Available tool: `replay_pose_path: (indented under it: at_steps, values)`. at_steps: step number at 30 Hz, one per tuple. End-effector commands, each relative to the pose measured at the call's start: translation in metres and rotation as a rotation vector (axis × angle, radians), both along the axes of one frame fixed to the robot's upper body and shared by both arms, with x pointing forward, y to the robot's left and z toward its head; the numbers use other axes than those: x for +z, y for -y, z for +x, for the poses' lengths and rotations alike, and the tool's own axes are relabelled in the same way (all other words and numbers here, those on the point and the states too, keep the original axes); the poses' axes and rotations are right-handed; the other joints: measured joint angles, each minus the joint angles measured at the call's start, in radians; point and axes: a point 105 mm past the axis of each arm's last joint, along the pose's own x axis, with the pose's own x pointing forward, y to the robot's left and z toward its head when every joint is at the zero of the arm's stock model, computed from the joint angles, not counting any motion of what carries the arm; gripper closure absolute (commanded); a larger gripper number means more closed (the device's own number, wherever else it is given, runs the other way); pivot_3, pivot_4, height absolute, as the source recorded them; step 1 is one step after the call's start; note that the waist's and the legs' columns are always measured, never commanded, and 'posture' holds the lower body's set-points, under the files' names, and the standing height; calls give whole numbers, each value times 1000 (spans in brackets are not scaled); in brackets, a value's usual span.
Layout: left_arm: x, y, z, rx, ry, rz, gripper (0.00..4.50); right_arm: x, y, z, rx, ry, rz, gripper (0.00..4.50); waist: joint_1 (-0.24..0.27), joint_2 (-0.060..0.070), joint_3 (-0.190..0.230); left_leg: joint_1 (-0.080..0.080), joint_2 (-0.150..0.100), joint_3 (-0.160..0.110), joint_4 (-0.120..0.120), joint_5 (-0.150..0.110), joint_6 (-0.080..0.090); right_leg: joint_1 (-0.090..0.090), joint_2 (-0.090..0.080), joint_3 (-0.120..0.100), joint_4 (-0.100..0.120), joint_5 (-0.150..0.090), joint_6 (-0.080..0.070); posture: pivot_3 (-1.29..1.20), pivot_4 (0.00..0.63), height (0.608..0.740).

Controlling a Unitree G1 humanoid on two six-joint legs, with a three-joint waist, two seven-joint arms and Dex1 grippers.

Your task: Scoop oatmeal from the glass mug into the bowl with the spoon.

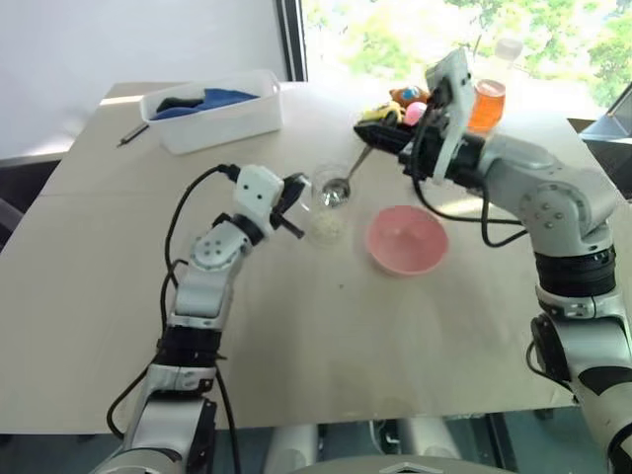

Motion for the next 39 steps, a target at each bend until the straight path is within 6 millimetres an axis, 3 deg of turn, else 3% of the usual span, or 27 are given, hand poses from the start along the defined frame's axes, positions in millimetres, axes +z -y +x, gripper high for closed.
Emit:
replay_pose_path:
  at_steps: [1, 6, 9, 17, 23, 28, 32, 39]
  values:
    - [19, 8, 0, -24, 102, 22, 4452, -10, -14, -14, 68, -70, -41, 4500, 0, 0, 0, 0, 0, 0, 0, 0, 0, 0, 0, 0, 0, 0, 0, 0, 150, 740]
    - [17, 12, 2, -23, 123, 52, 4452, -23, -16, -14, 45, -177, -28, 4500, 2, 0, 0, -1, 0, 0, 0, 0, 0, 0, -1, -1, 0, 0, 0, 0, 150, 740]
    - [13, 12, 3, -20, 113, 28, 4452, -23, -13, -11, 9, -141, -44, 4500, 2, 0, 0, -1, 0, 0, 0, 0, 0, 0, -1, -1, 0, 0, 0, 0, 150, 740]
    - [9, 18, 2, -46, 107, 20, 4452, 2, -9, 0, -40, 20, -21, 4500, -1, 0, 0, -1, -1, 0, 1, 0, 0, 0, 0, -1, 0, 0, 0, 0, 150, 740]
    - [11, 16, 1, -37, 113, 13, 4452, -25, -12, -2, -20, -5, -93, 4500, 0, 0, 0, -1, -1, 0, 1, 0, 0, 0, 0, -1, 0, 0, 0, 0, 150, 740]
    - [12, 18, 0, -38, 114, 8, 4452, -33, -19, -9, 17, -43, -90, 4500, 0, 0, 0, -1, -1, 0, 1, 0, 0, 0, 0, -1, 0, 0, 0, 0, 150, 740]
    - [11, 17, 0, -37, 110, 11, 4452, -14, -14, -5, -3, -139, 24, 4500, 0, 0, 0, 0, 0, 0, 1, 0, 0, 0, 0, -1, 1, 0, 0, 0, 150, 740]
    - [7, 18, -1, -39, 101, 12, 4452, 1, 6, 9, -83, -236, 117, 4500, 1, 0, 0, 0, -1, 0, 1, 0, 0, 0, -1, -1, 1, 0, 0, 0, 150, 740]
